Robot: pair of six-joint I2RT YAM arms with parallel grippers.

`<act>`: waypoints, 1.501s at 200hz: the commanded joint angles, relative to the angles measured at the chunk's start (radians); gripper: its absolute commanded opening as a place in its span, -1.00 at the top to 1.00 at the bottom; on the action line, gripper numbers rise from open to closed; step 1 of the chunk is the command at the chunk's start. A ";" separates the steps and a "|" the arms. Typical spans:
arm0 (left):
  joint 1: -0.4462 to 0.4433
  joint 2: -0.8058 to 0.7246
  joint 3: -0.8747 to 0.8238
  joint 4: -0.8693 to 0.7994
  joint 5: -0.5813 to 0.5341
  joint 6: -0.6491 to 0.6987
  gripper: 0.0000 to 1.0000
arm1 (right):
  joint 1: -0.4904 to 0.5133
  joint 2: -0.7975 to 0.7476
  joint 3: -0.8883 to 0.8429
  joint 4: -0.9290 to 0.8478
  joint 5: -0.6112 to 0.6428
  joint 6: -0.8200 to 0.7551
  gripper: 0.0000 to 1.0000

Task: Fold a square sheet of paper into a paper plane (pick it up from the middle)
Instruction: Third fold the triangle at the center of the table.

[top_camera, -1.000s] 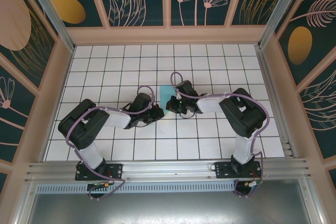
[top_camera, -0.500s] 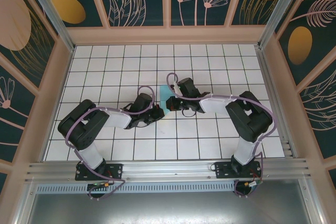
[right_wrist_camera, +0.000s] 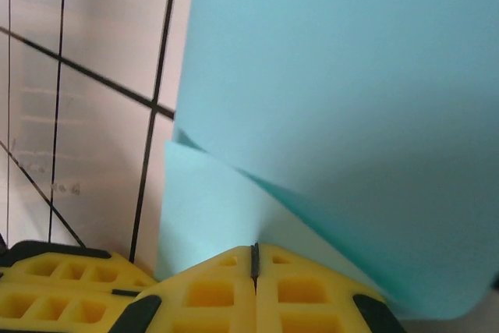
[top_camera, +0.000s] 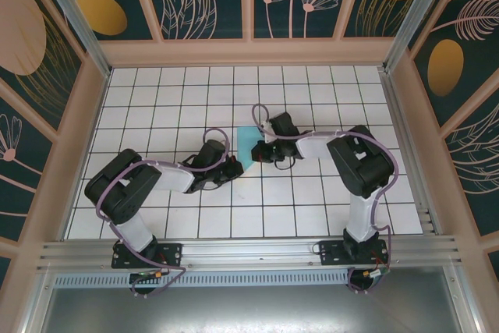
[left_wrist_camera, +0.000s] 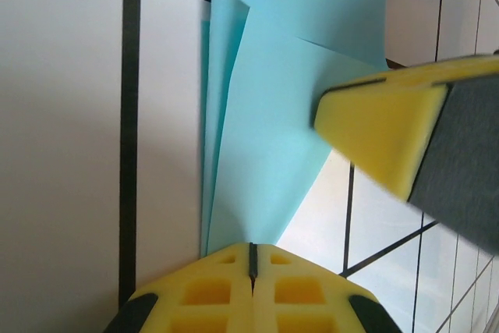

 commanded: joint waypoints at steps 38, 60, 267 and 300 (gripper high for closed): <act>0.011 0.018 -0.073 -0.214 -0.086 0.006 1.00 | -0.126 -0.076 0.020 -0.062 0.132 0.029 0.96; 0.010 0.017 -0.060 -0.211 -0.082 0.014 1.00 | -0.072 -0.148 -0.010 -0.028 0.114 0.044 0.95; 0.011 -0.044 -0.014 -0.153 -0.016 0.103 1.00 | -0.091 -0.166 -0.064 -0.009 0.121 0.138 0.97; 0.010 -0.117 0.033 -0.110 -0.018 0.114 0.88 | -0.032 -0.195 -0.098 0.040 0.089 0.187 0.96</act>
